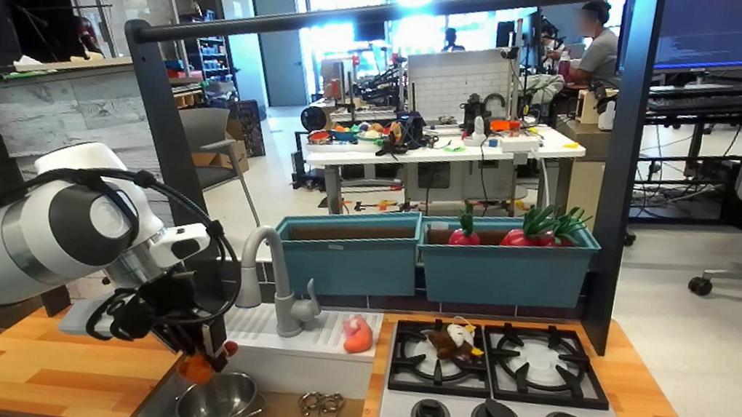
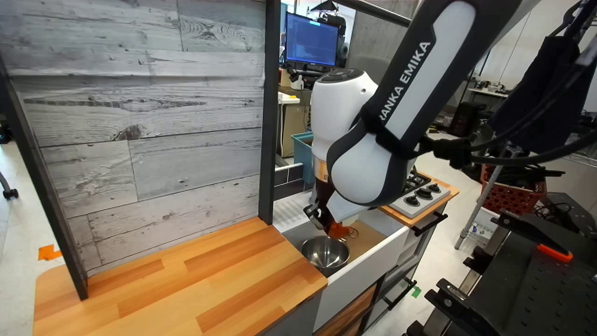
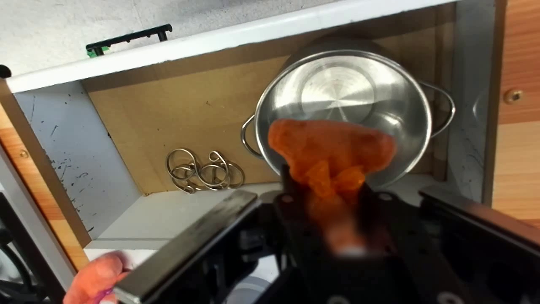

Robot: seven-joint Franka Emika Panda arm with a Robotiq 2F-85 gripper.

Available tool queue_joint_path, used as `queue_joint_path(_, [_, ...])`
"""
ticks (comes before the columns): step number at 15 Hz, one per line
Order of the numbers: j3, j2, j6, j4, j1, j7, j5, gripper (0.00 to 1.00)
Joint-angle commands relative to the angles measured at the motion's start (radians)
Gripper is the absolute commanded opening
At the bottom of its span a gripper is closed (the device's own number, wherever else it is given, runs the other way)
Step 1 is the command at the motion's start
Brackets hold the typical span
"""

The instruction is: Pick the stuffed animals on the counter and the stove and put them in the pot in the sink

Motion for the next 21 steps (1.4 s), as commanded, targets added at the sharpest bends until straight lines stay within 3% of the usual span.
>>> queue_joint_path(1, [-0.018, 0.009, 0.022, 0.004, 0.018, 0.006, 0.006, 0.61])
queue_joint_path(6, [-0.007, -0.027, 0.009, -0.04, 0.02, -0.011, 0.002, 0.97])
queue_joint_path(7, [0.028, -0.058, -0.028, -0.063, -0.004, -0.052, 0.001, 1.0])
queue_joint_path(14, [-0.013, -0.315, 0.011, -0.421, 0.057, -0.083, -0.04, 1.0])
queue_joint_path(18, [-0.032, -0.514, 0.055, -0.611, 0.004, -0.102, -0.037, 1.0])
queue_joint_path(19, [-0.02, -0.378, 0.017, -0.482, 0.025, -0.068, -0.036, 1.0])
queue_joint_path(21, [-0.024, -0.462, 0.025, -0.554, 0.0, -0.078, -0.042, 1.0])
